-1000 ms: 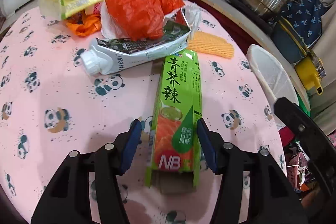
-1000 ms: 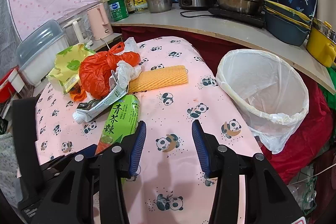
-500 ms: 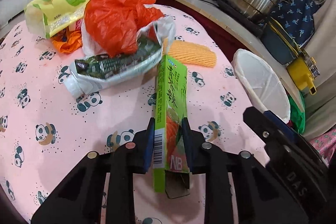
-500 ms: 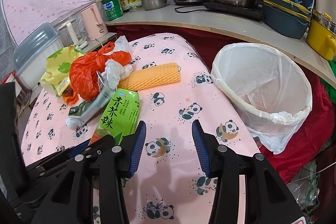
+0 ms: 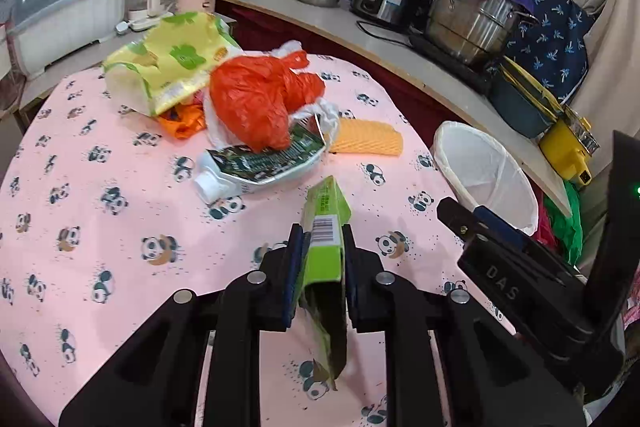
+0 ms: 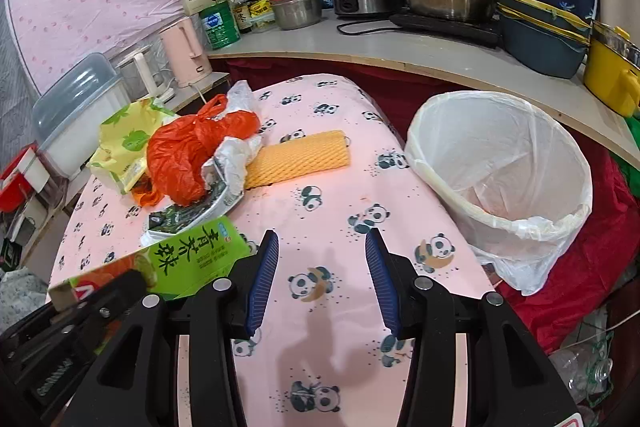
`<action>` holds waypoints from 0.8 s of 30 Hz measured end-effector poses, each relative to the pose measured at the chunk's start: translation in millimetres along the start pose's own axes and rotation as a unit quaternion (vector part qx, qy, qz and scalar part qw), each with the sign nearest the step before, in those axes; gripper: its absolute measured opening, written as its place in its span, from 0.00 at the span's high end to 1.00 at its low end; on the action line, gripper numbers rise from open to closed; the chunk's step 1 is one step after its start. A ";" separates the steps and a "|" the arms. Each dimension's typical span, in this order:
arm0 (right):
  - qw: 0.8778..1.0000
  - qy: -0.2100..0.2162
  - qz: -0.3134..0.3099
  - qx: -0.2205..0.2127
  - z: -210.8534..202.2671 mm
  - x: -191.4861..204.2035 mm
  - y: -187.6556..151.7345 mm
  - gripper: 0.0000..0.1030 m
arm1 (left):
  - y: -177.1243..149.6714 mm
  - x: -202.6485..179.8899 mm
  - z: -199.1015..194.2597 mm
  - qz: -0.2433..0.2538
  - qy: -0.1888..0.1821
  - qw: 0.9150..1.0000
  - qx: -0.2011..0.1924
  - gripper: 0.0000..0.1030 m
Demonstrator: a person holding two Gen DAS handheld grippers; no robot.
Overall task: Collect trash
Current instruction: 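Lift the green carton with the left tool toward the wastebasket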
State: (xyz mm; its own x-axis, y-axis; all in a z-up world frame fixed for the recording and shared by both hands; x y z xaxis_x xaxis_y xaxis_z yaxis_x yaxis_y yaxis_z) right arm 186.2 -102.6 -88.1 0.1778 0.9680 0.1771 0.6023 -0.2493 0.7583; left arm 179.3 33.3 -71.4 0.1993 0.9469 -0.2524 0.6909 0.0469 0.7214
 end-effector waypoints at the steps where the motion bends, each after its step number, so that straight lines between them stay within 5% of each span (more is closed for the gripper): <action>1: 1.000 0.003 -0.003 0.000 0.6 4.6 0.4 0.57 | 1.7 3.5 -3.8 -0.001 0.004 1.000 -0.003 0.83; 24: 0.998 0.056 -0.012 0.030 87.7 73.1 43.2 0.65 | 79.1 76.6 -23.0 -0.031 0.055 0.995 -0.075 0.83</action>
State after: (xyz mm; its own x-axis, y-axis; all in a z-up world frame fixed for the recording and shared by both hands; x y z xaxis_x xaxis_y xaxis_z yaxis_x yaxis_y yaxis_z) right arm 293.4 -45.0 -97.4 0.0764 0.9701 0.2302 0.6512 -0.2234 0.7253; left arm 233.2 116.8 -18.8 0.0755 0.9695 -0.2332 0.5859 0.1461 0.7971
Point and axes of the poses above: each gripper's, at about its wrist camera, not at the fingertips, and z roughly the way its jaws point, x to its left, y to its top, the point moved 10 cm from there along z, roughly the way its jaws point, and after that the axes turned 6 degrees about -x, right-handed, at the moved point
